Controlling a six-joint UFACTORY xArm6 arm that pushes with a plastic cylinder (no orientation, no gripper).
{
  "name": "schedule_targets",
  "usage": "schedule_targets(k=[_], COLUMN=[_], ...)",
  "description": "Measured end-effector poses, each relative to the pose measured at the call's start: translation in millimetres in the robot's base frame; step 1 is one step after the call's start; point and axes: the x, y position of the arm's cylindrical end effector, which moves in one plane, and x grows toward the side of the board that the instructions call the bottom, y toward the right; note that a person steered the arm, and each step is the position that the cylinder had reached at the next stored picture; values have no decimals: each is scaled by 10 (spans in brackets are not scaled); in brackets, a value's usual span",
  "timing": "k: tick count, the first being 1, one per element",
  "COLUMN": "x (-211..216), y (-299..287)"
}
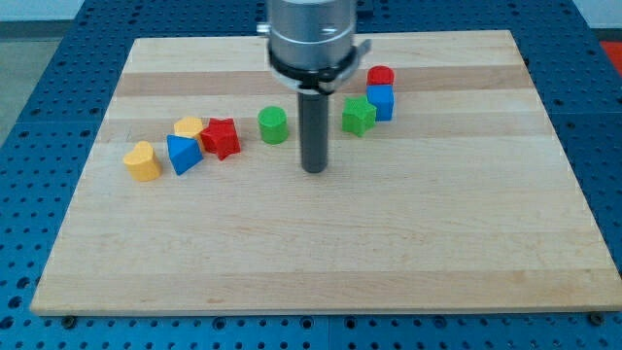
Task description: Push the green circle up a bit
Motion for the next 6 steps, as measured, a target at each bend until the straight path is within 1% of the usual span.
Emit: schedule_targets(k=[1,3,6], x=[-47,-208,-619], y=[-258,-486,-711])
